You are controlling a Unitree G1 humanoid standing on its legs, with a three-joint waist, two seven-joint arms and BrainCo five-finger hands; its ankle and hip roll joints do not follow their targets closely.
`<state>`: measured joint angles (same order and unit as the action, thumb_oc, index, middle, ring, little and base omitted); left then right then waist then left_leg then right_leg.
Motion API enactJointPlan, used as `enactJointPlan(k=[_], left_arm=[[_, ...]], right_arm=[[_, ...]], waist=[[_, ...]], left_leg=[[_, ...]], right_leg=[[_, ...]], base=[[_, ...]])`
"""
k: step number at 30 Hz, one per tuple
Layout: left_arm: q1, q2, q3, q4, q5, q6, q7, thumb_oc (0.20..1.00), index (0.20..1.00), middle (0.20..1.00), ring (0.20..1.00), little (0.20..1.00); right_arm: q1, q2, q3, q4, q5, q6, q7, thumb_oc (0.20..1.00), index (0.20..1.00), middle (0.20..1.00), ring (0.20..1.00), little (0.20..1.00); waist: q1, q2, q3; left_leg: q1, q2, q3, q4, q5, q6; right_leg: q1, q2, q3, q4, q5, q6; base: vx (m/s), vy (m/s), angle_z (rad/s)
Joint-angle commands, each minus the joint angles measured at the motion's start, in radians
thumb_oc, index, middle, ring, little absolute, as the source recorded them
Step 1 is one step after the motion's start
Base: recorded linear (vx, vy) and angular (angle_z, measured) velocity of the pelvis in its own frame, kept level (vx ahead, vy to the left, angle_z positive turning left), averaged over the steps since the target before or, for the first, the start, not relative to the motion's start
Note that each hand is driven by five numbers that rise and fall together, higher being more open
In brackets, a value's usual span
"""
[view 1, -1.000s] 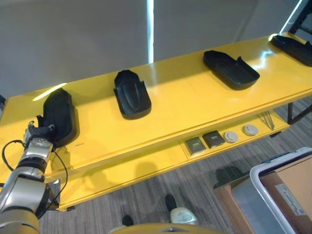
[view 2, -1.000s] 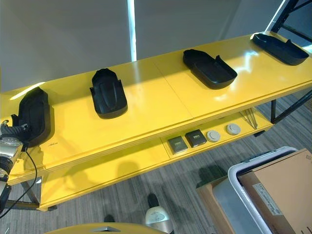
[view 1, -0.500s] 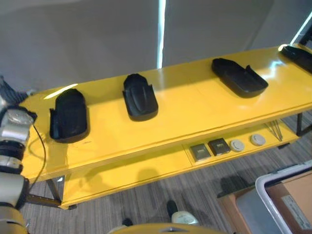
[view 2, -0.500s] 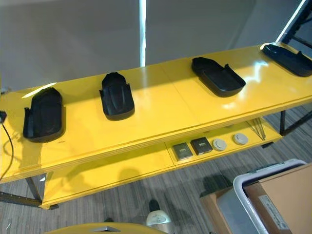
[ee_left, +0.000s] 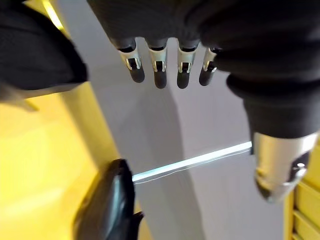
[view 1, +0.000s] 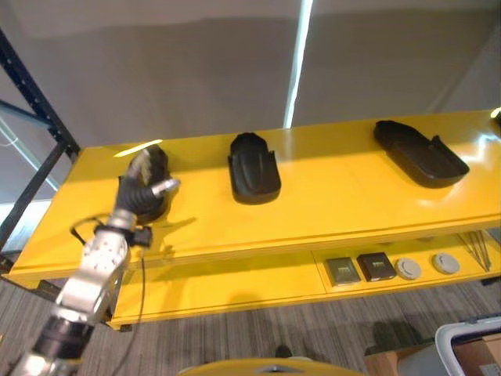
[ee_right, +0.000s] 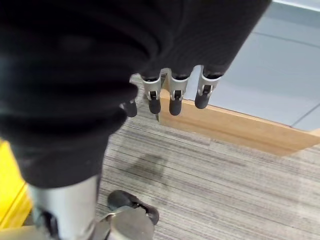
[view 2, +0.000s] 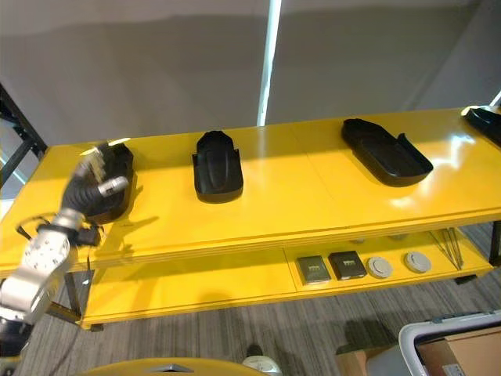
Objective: Move parts from the plastic box to the shelf.
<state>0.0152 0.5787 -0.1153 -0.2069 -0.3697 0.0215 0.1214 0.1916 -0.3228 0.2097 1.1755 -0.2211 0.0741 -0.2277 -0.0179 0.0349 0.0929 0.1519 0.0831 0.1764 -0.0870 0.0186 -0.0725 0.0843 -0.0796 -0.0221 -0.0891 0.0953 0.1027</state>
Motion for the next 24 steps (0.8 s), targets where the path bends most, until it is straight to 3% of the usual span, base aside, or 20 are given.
enactJointPlan(k=[1, 3, 4, 5, 6, 9, 14, 24], left_arm=[[-0.05, -0.023, 0.027, 0.051, -0.009, -0.079, 0.002, 1.0, 1.0, 1.0, 1.0, 1.0], [-0.021, -0.024, 0.006, 0.098, 0.026, -0.102, 0.034, 0.812, 0.812, 0.812, 0.812, 0.812], [-0.015, -0.024, -0.002, 0.115, 0.017, -0.105, 0.034, 0.784, 0.784, 0.784, 0.784, 0.784], [-0.002, -0.031, -0.03, 0.158, -0.01, -0.121, 0.046, 0.253, 0.253, 0.253, 0.253, 0.253], [0.003, -0.031, -0.041, 0.168, 0.029, -0.142, 0.059, 0.2, 0.2, 0.2, 0.2, 0.2], [-0.002, -0.03, -0.065, 0.181, 0.043, -0.164, 0.079, 0.2, 0.2, 0.2, 0.2, 0.2], [-0.026, -0.034, -0.084, 0.189, 0.009, -0.14, 0.123, 0.2, 0.2, 0.2, 0.2, 0.2], [-0.11, -0.075, -0.122, 0.349, 0.042, -0.156, 0.226, 0.2, 0.2, 0.2, 0.2, 0.2]], right_arm=[[-0.005, -0.012, -0.005, 0.055, 0.063, 0.006, -0.037, 1.0, 1.0, 1.0, 1.0, 1.0], [-0.005, -0.01, -0.001, 0.056, 0.07, 0.003, -0.041, 1.0, 1.0, 1.0, 1.0, 1.0], [-0.007, -0.01, 0.002, 0.056, 0.072, 0.004, -0.041, 1.0, 1.0, 1.0, 1.0, 1.0], [-0.02, -0.011, 0.015, 0.059, 0.086, 0.009, -0.04, 1.0, 1.0, 1.0, 1.0, 1.0], [-0.027, -0.012, 0.02, 0.06, 0.091, 0.012, -0.039, 1.0, 1.0, 1.0, 1.0, 1.0], [-0.037, -0.01, 0.032, 0.06, 0.101, 0.02, -0.041, 1.0, 1.0, 1.0, 1.0, 1.0], [-0.037, -0.003, 0.046, 0.061, 0.109, 0.021, -0.051, 1.0, 1.0, 1.0, 1.0, 1.0], [-0.024, -0.004, 0.059, 0.036, 0.089, 0.024, -0.05, 1.0, 1.0, 1.0, 1.0, 1.0]], waist=[[0.014, -0.007, 0.035], [0.02, -0.008, 0.036], [0.021, -0.01, 0.037], [0.026, -0.012, 0.039], [0.029, -0.013, 0.039], [0.03, -0.013, 0.041], [0.025, -0.011, 0.041], [-0.012, -0.017, 0.041]], left_leg=[[-0.044, -0.019, -0.008, 0.053, -0.069, 0.043], [-0.047, -0.019, -0.009, 0.051, -0.069, 0.043], [-0.048, -0.019, -0.009, 0.052, -0.068, 0.043], [-0.051, -0.018, -0.009, 0.052, -0.066, 0.043], [-0.051, -0.017, -0.008, 0.05, -0.065, 0.042], [-0.05, -0.017, -0.006, 0.047, -0.062, 0.043], [-0.046, -0.015, 0.001, 0.045, -0.06, 0.041], [-0.038, -0.01, 0.026, 0.04, -0.062, 0.042]], right_leg=[[0.027, -0.015, -0.065, 0.019, -0.084, 0.027], [0.026, -0.014, -0.071, 0.013, -0.082, 0.028], [0.026, -0.015, -0.071, 0.013, -0.081, 0.028], [0.025, -0.015, -0.075, 0.01, -0.079, 0.028], [0.026, -0.015, -0.077, 0.009, -0.078, 0.028], [0.027, -0.016, -0.077, 0.009, -0.076, 0.027], [0.029, -0.019, -0.079, 0.007, -0.073, 0.031], [0.02, -0.017, -0.058, 0.009, -0.07, 0.035]], base=[[-0.07, -0.037, 0.23], [-0.05, -0.025, 0.17], [-0.05, -0.026, 0.05], [-0.05, -0.024, 0.05], [-0.05, -0.024, 0.05], [-0.02, -0.005, 0.07], [-0.01, 0.003, 0.05], [0.0, 0.001, -0.05]])
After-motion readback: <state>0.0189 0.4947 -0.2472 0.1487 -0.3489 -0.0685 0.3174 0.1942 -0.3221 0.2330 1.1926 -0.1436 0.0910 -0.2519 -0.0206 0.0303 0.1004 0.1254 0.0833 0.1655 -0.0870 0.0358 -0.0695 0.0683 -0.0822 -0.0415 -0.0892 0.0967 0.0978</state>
